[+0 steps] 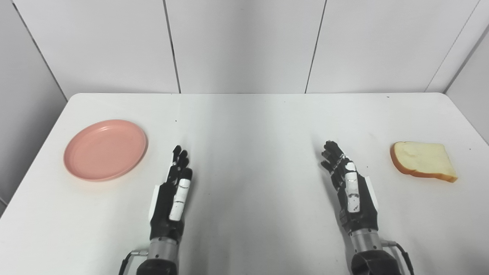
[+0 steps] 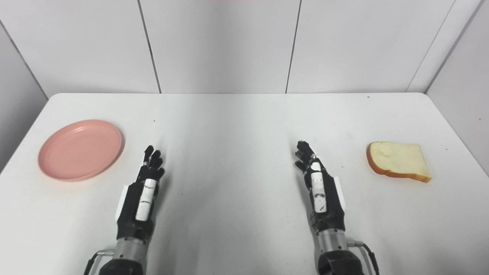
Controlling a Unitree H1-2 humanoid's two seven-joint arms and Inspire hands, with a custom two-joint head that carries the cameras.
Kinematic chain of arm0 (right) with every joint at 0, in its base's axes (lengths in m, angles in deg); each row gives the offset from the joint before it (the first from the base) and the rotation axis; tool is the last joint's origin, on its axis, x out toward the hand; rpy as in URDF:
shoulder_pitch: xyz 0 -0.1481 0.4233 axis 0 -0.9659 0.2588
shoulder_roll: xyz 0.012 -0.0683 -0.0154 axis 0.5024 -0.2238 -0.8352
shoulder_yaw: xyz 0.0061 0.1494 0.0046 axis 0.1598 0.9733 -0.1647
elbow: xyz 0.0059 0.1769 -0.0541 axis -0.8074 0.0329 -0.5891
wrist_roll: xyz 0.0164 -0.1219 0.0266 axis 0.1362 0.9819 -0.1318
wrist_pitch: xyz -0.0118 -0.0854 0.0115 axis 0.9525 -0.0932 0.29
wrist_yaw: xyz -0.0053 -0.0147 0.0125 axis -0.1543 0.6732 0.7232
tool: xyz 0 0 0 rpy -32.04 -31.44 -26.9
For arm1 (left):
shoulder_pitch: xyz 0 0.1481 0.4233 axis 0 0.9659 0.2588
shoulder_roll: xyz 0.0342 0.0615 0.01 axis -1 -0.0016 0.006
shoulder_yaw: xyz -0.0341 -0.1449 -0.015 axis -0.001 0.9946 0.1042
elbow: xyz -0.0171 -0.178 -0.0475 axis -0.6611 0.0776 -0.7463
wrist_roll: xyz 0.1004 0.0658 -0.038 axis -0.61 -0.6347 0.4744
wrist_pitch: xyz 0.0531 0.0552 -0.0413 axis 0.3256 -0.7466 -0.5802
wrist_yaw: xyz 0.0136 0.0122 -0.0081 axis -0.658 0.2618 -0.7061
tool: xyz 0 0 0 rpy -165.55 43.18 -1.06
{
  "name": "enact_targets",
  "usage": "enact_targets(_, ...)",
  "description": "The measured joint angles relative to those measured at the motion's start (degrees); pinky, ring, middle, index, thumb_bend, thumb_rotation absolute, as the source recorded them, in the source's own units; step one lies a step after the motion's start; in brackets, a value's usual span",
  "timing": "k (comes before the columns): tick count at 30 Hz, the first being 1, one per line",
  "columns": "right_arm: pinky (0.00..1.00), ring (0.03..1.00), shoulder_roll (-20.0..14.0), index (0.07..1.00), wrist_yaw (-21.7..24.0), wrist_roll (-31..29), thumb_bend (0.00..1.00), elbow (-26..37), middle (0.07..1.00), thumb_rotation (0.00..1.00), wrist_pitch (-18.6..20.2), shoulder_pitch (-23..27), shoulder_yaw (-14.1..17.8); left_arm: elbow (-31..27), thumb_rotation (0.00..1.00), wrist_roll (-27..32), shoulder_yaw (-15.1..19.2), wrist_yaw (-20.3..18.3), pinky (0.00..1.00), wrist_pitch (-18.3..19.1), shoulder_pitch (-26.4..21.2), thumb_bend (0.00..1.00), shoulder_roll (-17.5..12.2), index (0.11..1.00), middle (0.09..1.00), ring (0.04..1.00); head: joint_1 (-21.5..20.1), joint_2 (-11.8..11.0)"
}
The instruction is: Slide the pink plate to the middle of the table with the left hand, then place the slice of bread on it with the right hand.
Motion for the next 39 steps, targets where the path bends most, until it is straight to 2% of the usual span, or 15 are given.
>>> enact_targets(1,0.93,0.931,-0.19,0.870,0.09,-0.24,0.70,-0.75,0.923,1.00,-0.87,0.49,0.33,0.90,0.88,-0.37,-0.07,0.15,1.00,-1.36,-0.41,0.75,0.22,1.000,1.000,1.000,0.00,-0.01)
enact_targets(3,0.94,0.932,-0.37,0.868,0.30,-0.57,0.70,-1.51,0.922,1.00,-1.28,1.03,0.63,2.12,0.88,-0.88,-0.14,0.58,1.00,-3.41,-1.07,0.75,0.49,1.000,1.000,1.000,1.58,-1.58)
enact_targets(8,0.96,0.946,-0.88,0.882,1.74,-1.59,0.68,-3.09,0.932,1.00,-3.41,1.95,1.03,4.72,0.90,-3.15,0.33,3.25,1.00,-7.98,-2.44,0.71,1.85,1.000,1.000,1.000,3.17,-2.73)
enact_targets(14,0.96,0.940,-1.07,0.887,2.21,-2.50,0.65,-3.68,0.929,1.00,-4.10,2.23,1.63,5.31,0.91,-4.14,0.32,3.97,1.00,-9.73,-2.58,0.70,2.08,1.000,1.000,1.000,3.08,-2.99)
enact_targets(18,0.95,0.930,-0.92,0.888,2.22,-2.51,0.63,-3.69,0.928,1.00,-4.28,2.22,1.74,5.33,0.91,-3.82,0.51,3.97,1.00,-10.15,-2.57,0.74,2.07,1.000,1.000,0.998,2.12,-3.52)
enact_targets(25,0.94,0.915,-0.42,0.880,2.13,-1.88,0.70,-3.70,0.916,1.00,-4.41,2.38,1.86,4.52,0.90,-1.49,1.09,3.73,1.00,-10.78,-2.42,0.73,1.49,1.000,0.981,0.959,0.00,-4.31)
enact_targets(28,0.92,0.909,-0.24,0.883,2.09,-1.66,0.72,-3.70,0.906,1.00,-4.41,2.55,1.85,3.38,0.87,0.80,1.71,3.49,0.94,-10.05,-2.46,0.79,1.45,0.986,0.925,0.908,-0.44,-4.49)
enact_targets(31,0.92,0.903,-0.16,0.881,1.89,-1.47,0.74,-3.70,0.897,1.00,-4.41,2.74,1.87,2.16,0.86,3.45,3.66,3.10,0.89,-6.61,-2.51,0.83,0.89,0.957,0.895,0.887,-0.70,-4.05)
enact_targets(33,0.90,0.895,-0.16,0.875,1.72,-1.45,0.74,-3.71,0.886,1.00,-4.41,2.75,1.93,1.88,0.85,4.18,4.88,3.00,0.85,-4.82,-3.23,0.89,-0.55,0.900,0.864,0.868,-0.44,-4.14)
enact_targets(35,0.88,0.884,-0.17,0.868,1.64,-1.29,0.73,-3.76,0.876,1.00,-4.41,2.78,2.11,1.84,0.86,4.79,6.14,2.89,0.83,-2.96,-5.46,0.92,-2.29,0.859,0.844,0.846,-0.26,-4.40)
enact_targets(39,0.85,0.854,-0.12,0.852,1.50,-1.10,0.74,-4.21,0.843,1.00,-4.44,3.17,2.20,0.68,0.88,4.90,8.48,2.40,0.79,-0.98,-12.94,0.96,-6.79,0.809,0.825,0.829,-0.44,-5.10)
